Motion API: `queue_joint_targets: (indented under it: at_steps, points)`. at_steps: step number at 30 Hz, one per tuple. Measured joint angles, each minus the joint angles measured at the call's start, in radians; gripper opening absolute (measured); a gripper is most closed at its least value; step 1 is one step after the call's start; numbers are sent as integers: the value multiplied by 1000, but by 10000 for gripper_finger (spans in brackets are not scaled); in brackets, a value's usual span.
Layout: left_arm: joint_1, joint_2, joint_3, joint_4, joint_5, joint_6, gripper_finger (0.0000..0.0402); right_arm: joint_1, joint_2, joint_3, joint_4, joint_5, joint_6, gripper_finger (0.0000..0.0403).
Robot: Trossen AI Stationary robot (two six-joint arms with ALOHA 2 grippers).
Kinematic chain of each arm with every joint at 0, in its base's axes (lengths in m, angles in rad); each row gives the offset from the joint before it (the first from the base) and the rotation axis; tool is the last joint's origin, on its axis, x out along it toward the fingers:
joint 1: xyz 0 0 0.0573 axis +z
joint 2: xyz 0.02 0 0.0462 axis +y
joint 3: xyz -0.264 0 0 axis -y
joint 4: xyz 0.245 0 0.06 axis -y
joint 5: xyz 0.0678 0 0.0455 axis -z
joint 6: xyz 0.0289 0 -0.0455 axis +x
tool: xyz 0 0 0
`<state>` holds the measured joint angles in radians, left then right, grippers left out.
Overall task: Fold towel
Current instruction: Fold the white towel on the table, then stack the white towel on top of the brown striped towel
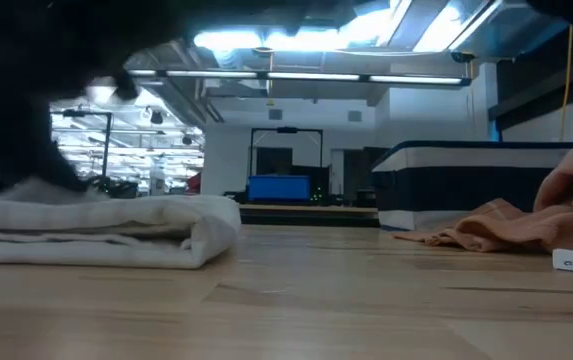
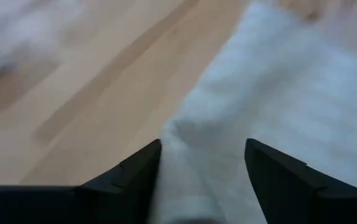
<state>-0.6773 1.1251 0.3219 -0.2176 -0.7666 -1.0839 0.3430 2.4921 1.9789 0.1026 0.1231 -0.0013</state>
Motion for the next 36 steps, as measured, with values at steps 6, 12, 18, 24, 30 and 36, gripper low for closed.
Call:
queue_joint_targets:
  at_steps: [6, 12, 18, 24, 30, 36]
  points:
    - [0, -78, 136, -155, -8, 164, 214, -1, -133, -3, -468, 217, -107, 214]
    - [53, -121, 229, -251, 8, 313, 214, -22, -270, -66, -802, 335, -36, 214]
    - [219, -127, 262, -226, 257, 441, 214, -22, -487, -422, -669, 382, 110, 214]
    - [420, -71, 260, -183, 531, 578, 214, -22, -643, -834, -187, 296, 300, 214]
    - [633, 38, 260, -118, 733, 739, 214, -22, -646, -1044, 216, 177, 458, 214]
    - [765, 218, 260, 7, 978, 862, 214, -22, -594, -1088, 349, 171, 511, 214]
